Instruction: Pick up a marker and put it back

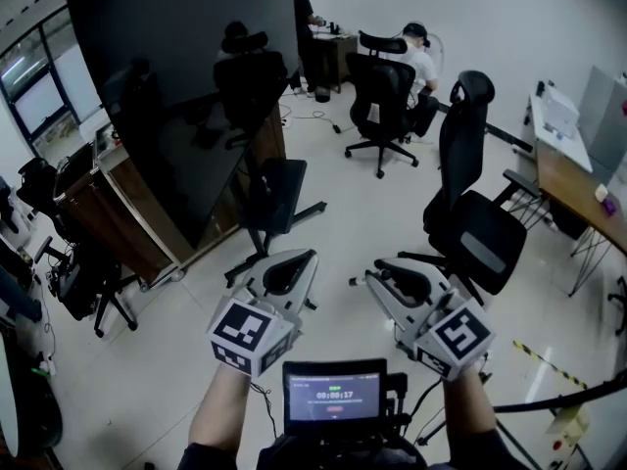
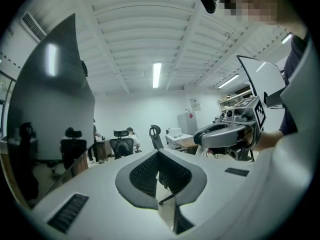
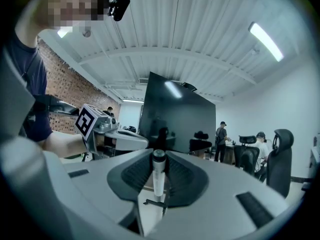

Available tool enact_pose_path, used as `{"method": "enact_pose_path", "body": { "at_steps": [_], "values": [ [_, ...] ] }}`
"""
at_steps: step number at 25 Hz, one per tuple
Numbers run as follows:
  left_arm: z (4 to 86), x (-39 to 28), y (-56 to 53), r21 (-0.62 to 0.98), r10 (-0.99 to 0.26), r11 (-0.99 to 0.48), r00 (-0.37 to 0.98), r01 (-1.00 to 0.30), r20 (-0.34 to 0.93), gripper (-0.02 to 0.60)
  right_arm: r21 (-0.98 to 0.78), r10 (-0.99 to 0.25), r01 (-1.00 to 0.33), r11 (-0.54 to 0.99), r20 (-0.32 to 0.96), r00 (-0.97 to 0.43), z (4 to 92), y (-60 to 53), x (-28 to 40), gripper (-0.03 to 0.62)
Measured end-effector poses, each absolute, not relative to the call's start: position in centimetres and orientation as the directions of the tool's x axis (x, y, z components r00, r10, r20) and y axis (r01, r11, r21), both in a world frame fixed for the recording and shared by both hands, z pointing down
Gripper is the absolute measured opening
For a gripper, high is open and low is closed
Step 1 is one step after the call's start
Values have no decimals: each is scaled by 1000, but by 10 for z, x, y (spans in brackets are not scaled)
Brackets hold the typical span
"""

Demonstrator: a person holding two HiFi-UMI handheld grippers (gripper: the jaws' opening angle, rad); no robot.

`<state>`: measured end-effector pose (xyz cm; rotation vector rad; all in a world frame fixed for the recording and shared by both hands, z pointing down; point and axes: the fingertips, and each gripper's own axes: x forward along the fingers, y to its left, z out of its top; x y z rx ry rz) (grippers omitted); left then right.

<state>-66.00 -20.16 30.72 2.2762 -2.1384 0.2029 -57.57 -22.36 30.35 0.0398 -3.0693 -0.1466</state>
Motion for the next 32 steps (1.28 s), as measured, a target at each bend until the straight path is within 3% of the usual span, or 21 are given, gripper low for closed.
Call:
{"method": "enact_pose_path", "body": {
  "at_steps": [6,14,25,32],
  "values": [
    [304,-632,-241,-96,-985,-142,131,-985,112,0,91,-99,-95,991,48,-994,302,-255,-545,92],
    [309,-547,-311,-98,-920,-381,366,-919,144,0,58,-329,-326,943,49,-943,307,-305,-455,92],
    [335,-427,-388,-40,-650,-758,750,-651,120,0,50,-685,-684,728,112,-720,328,-334,-354,92],
    [340,-367,-400,-3,-441,-897,894,-442,79,0,57,-845,-846,529,121,-521,331,-321,-308,94]
  ]
}}
